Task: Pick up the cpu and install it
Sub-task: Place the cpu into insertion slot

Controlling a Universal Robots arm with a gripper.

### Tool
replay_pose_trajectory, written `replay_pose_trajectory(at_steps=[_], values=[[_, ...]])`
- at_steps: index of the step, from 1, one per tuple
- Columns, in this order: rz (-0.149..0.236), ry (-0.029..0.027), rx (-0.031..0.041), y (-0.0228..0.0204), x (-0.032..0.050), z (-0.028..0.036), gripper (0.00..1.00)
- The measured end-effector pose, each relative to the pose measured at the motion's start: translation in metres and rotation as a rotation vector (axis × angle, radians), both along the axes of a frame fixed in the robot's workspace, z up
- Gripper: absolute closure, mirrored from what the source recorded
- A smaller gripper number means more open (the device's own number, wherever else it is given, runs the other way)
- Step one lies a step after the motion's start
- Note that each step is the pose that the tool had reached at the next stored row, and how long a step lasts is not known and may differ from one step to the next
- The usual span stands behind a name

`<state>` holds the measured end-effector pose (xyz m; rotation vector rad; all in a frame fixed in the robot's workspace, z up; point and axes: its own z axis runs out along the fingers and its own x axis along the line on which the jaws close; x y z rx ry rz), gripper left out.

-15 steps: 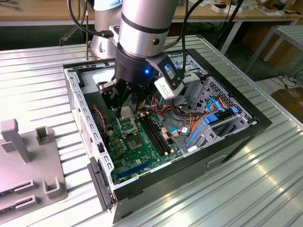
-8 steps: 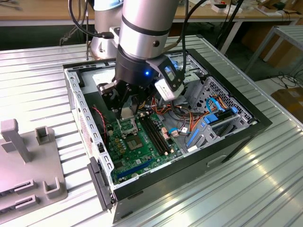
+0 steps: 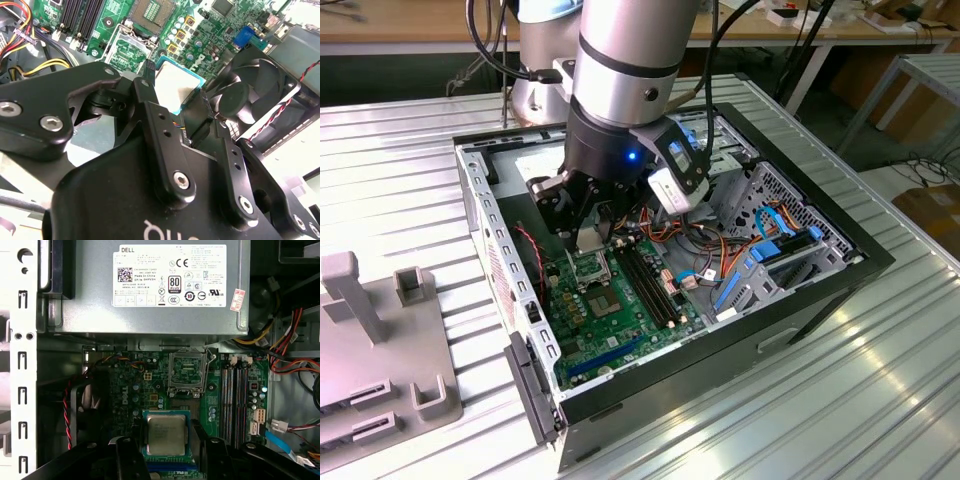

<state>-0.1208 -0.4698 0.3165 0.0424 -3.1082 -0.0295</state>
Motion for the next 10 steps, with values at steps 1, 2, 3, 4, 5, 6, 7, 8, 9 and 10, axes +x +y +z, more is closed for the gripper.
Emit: replay_pose_trajectory(at_steps=[1,2,3,4,5,6,7,8,9,10], values=[[0.0,0.0,0.0,0.0,0.0,0.0,0.53],[0.0,0.0,0.0,0.0,0.0,0.0,0.53],[0.0,0.0,0.0,0.0,0.0,0.0,0.53],[0.0,0.0,0.0001,0.0,0.0,-0.0001,0.53],[0.0,-0.0001,0.0,0.0,0.0,-0.0001,0.53],[0.0,-0.0001,0.0001,0.0,0.0,-0.0001,0.53],[0.0,0.0,0.0,0.0,0.0,-0.0001,0.53],[0.0,0.0,0.0,0.0,0.0,-0.0001,0.53],[0.0,-0.0002,-0.0014,0.0001,0.0001,-0.0003,0.53],[0.0,-0.0002,-0.0036,0.0,0.0005,-0.0012,0.53]])
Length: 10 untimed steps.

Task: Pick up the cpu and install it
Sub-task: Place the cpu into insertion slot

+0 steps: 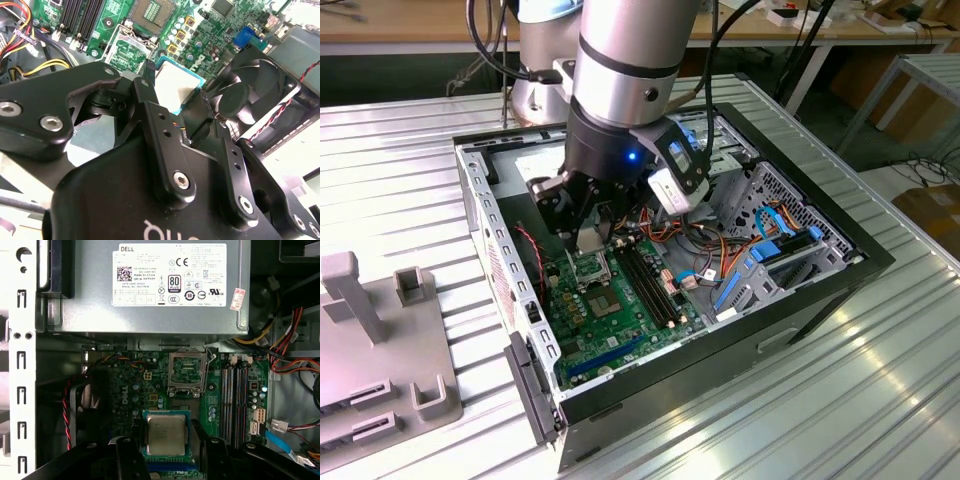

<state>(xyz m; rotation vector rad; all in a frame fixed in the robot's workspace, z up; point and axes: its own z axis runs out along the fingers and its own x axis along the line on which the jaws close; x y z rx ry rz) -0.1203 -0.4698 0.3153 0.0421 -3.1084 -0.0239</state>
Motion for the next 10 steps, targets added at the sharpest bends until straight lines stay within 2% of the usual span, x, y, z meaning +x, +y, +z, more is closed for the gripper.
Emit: replay_pose_trajectory(at_steps=[2,3,5,10], values=[[0.0,0.0001,-0.002,0.0,0.0034,-0.0027,0.53],[0.0,0.0001,-0.0024,0.0,0.0117,-0.0061,0.53],[0.0,0.0,-0.0025,-0.0001,0.0216,-0.0101,0.53],[0.0,0.0002,-0.0025,0.0,0.032,-0.0199,0.53]])
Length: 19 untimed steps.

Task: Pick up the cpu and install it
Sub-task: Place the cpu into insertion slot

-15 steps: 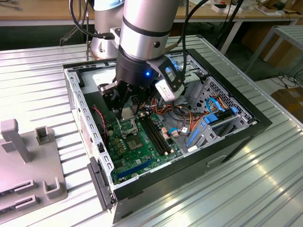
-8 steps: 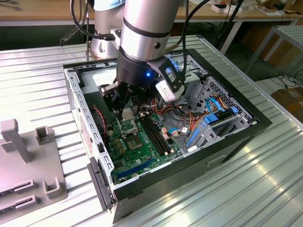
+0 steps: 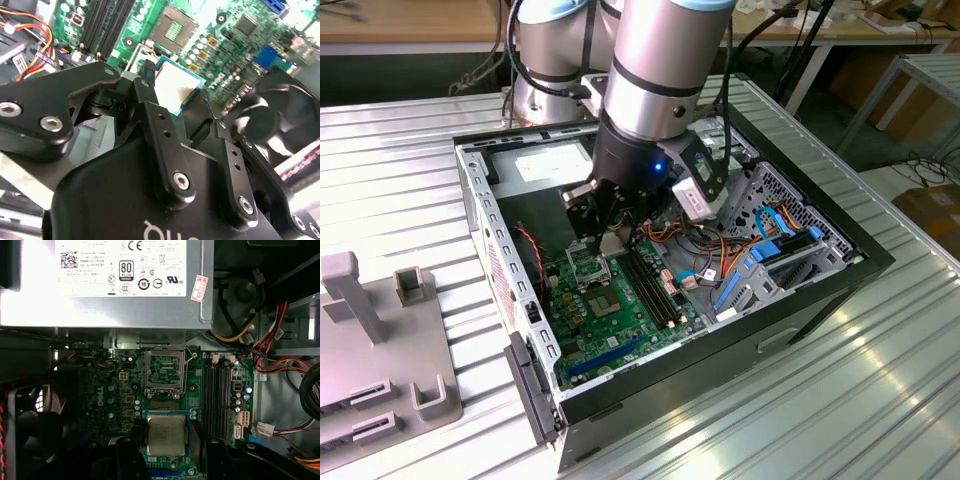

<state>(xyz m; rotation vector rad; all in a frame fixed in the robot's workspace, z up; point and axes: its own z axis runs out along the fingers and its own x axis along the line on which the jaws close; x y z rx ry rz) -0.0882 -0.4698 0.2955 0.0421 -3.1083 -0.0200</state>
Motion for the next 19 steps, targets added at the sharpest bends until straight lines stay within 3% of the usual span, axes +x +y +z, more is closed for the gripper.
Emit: replay_pose_trajectory(at_steps=[9,11,13,16,19], values=[[0.001,0.0,0.0,-0.0008,0.0016,-0.0169,0.53],[0.001,0.0,-0.0001,-0.0038,0.0015,-0.0224,0.53],[0.001,0.0,0.0,-0.0137,0.0015,-0.03,0.53],[0.002,0.0,0.0,-0.0147,0.0014,-0.0378,0.53],[0.031,0.0,0.0001,-0.0147,0.0012,-0.044,0.53]])
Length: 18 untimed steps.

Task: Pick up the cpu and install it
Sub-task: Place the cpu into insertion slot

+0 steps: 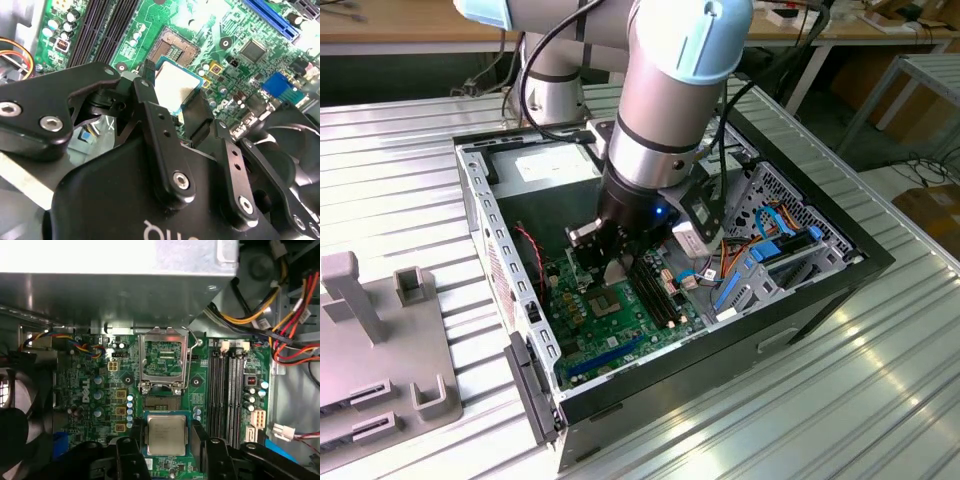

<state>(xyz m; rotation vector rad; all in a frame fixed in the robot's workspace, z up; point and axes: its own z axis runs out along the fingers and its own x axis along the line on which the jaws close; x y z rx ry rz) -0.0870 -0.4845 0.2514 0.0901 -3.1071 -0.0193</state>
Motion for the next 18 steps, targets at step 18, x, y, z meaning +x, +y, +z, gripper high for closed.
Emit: replay_pose_trajectory(at_steps=[18], values=[[-0.016,0.0104,0.0001,-0.0004,-0.0011,-0.0382,0.53]])
